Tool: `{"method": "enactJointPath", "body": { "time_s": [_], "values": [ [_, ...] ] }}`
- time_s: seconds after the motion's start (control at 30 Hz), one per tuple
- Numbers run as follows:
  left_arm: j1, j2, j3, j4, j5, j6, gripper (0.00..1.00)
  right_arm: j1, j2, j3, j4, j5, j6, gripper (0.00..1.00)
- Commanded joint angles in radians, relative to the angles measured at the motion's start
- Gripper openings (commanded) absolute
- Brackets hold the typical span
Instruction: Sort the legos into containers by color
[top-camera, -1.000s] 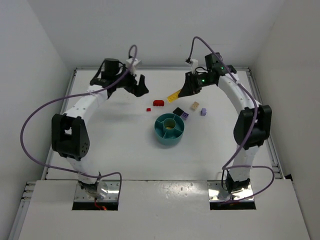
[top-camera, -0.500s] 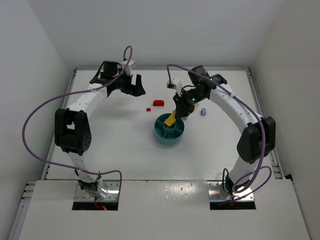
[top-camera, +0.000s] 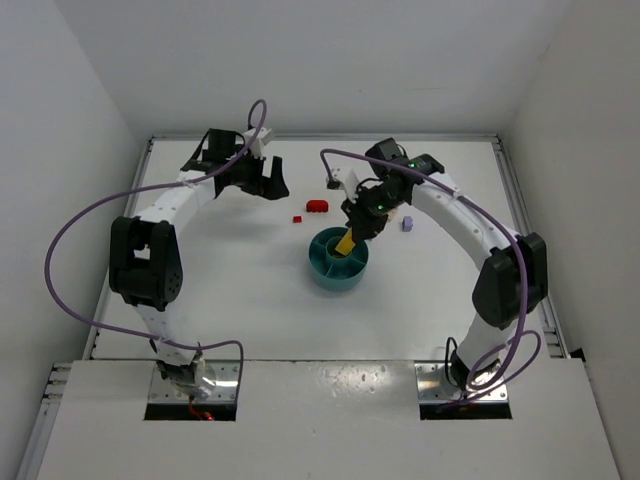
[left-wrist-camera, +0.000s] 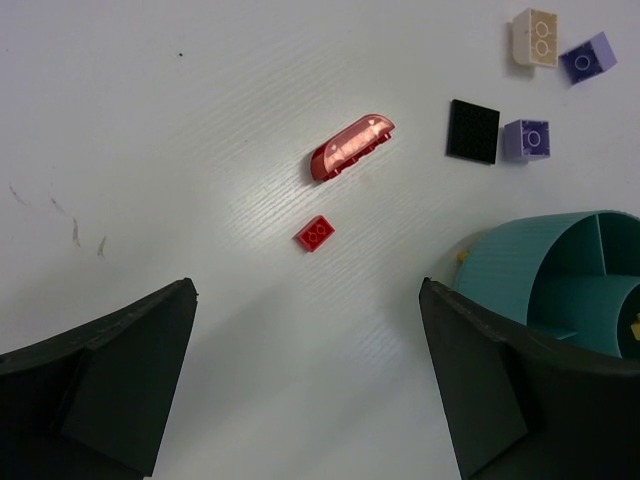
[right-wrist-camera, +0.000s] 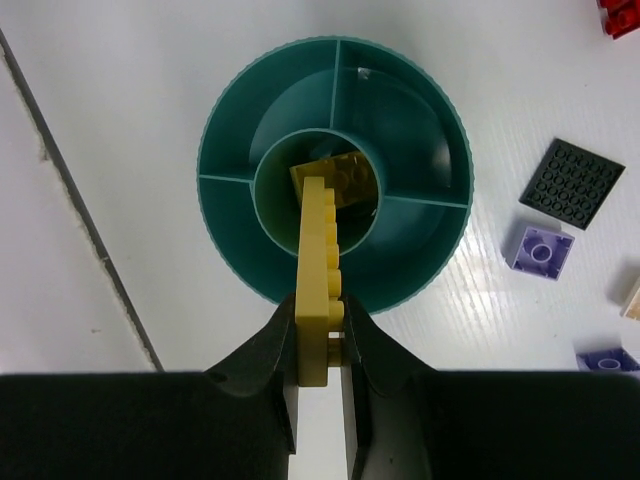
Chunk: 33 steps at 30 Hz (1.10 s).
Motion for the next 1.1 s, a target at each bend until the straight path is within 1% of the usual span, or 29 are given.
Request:
{"method": "enactJointPath", "body": {
  "time_s": [0.0, 0.07, 0.13, 0.23, 0.27, 0.37, 0.43, 0.53, 0.57, 0.6, 0.67, 0.73, 0.77, 0.83, 0.9, 1.0, 1.07],
  "values": [
    [0.004, -0.063, -0.003, 0.014, -0.007, 0.007, 1.0, 0.026, -0.004, 0.018, 0.032, 0.016, -0.014, 0.05],
    [0.004, -0.063, -0.003, 0.014, -0.007, 0.007, 1.0, 0.036, 0.005, 0.028, 0.032, 0.016, -0.014, 0.3],
    [0.004, -0.063, -0.003, 0.014, -0.007, 0.007, 1.0, 0.049, 0.014, 0.053, 0.022, 0.036, -0.045, 0.49],
    [0.004, -0.063, -0.012, 0.014, 0.023, 0.032, 1.0, 0.073, 0.024, 0.088, 0.012, 0.046, -0.056, 0.58],
    [0.004, -0.063, -0.013, 0.014, 0.023, 0.041, 1.0, 0.073, 0.033, 0.088, 0.012, 0.046, -0.056, 0.59],
    [0.004, -0.083, -0.035, 0.025, 0.023, 0.053, 1.0, 0.073, 0.024, 0.102, 0.052, 0.057, 0.004, 0.59],
    [0.004, -0.096, -0.062, 0.054, 0.033, 0.065, 1.0, 0.053, 0.013, 0.102, 0.103, 0.069, 0.063, 0.56],
    [0.004, -0.117, -0.085, 0.078, 0.033, 0.065, 1.0, 0.02, -0.015, 0.061, 0.172, 0.155, 0.127, 0.54],
    [0.004, -0.117, -0.085, 0.079, 0.033, 0.065, 1.0, 0.004, -0.015, 0.05, 0.183, 0.169, 0.157, 0.52],
    [0.004, -0.117, -0.085, 0.079, 0.033, 0.065, 1.0, -0.037, -0.015, 0.027, 0.193, 0.18, 0.176, 0.51],
    [0.004, -0.117, -0.085, 0.088, 0.023, 0.065, 1.0, -0.1, -0.015, 0.008, 0.207, 0.192, 0.229, 0.51],
    [0.004, -0.117, -0.085, 0.088, 0.023, 0.065, 1.0, -0.135, 0.007, -0.002, 0.233, 0.217, 0.277, 0.49],
    [0.004, -0.117, -0.085, 0.088, 0.011, 0.065, 1.0, -0.149, 0.017, -0.002, 0.233, 0.217, 0.327, 0.47],
    [0.004, -0.128, -0.094, 0.109, -0.009, 0.065, 1.0, -0.172, 0.057, -0.002, 0.233, 0.229, 0.374, 0.47],
    [0.004, -0.137, -0.094, 0.109, -0.023, 0.065, 1.0, -0.186, 0.108, 0.025, 0.207, 0.24, 0.356, 0.53],
    [0.004, -0.137, -0.094, 0.109, -0.043, 0.076, 1.0, -0.186, 0.152, 0.054, 0.195, 0.23, 0.29, 0.58],
    [0.004, -0.137, -0.094, 0.109, -0.053, 0.088, 1.0, -0.186, 0.197, 0.097, 0.184, 0.221, 0.241, 0.59]
  ]
}}
